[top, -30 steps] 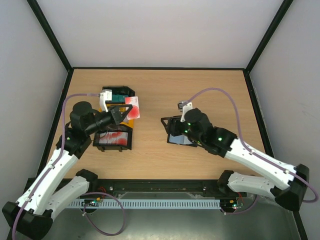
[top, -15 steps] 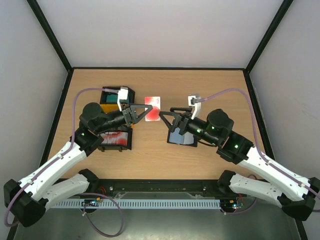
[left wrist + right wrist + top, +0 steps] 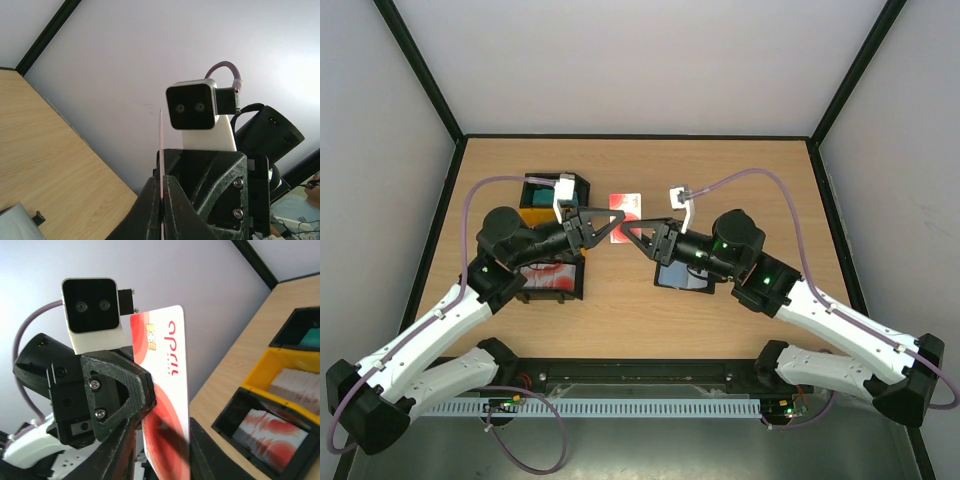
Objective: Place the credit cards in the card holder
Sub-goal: Pick up the credit card from the storage box.
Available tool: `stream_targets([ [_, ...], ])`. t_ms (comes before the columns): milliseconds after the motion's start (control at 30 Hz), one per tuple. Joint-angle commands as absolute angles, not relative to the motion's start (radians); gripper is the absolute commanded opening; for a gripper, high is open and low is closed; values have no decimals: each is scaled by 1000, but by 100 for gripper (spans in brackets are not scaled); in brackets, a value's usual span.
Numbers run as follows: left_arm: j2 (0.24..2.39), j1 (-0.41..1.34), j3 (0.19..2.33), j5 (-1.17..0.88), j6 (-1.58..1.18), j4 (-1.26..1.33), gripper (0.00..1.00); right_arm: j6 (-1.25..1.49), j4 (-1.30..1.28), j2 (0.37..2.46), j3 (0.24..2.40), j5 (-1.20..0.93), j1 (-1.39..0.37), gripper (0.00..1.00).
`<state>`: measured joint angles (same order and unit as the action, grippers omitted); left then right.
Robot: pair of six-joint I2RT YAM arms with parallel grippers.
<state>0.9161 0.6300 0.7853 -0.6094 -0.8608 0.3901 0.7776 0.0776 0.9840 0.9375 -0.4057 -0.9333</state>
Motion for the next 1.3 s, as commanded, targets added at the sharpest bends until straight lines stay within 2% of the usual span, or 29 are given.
stream_targets([
  [0, 900, 632, 809, -587, -833, 387, 3, 853, 237, 982, 887, -465, -931, 22],
  [233, 876, 632, 799, -539, -814, 349, 3, 870, 315, 971, 836, -425, -923, 12],
  [333, 861, 632, 796, -522, -804, 322, 3, 874, 333, 964, 823, -427, -914, 4],
  [500, 860, 633, 796, -511, -797, 296, 3, 885, 354, 976, 810, -459, -886, 2],
  [533, 865, 632, 796, -502, -795, 283, 7, 889, 350, 977, 808, -455, -877, 2],
  [633, 881, 632, 811, -441, -776, 199, 47, 897, 328, 979, 793, -423, -852, 2],
  [667, 890, 631, 820, -410, -764, 159, 56, 893, 313, 982, 788, -406, -838, 2],
  [733, 914, 632, 822, -350, -740, 84, 65, 879, 260, 994, 780, -389, -815, 2],
  [900, 1014, 636, 745, -302, -770, 43, 70, 791, 101, 1001, 711, -276, -761, 2],
  [1100, 1198, 697, 642, -303, -854, 211, 75, 782, 48, 983, 540, -295, -562, 2],
  [1267, 1436, 754, 744, -292, -854, 184, 68, 805, 68, 985, 443, -321, -479, 2],
])
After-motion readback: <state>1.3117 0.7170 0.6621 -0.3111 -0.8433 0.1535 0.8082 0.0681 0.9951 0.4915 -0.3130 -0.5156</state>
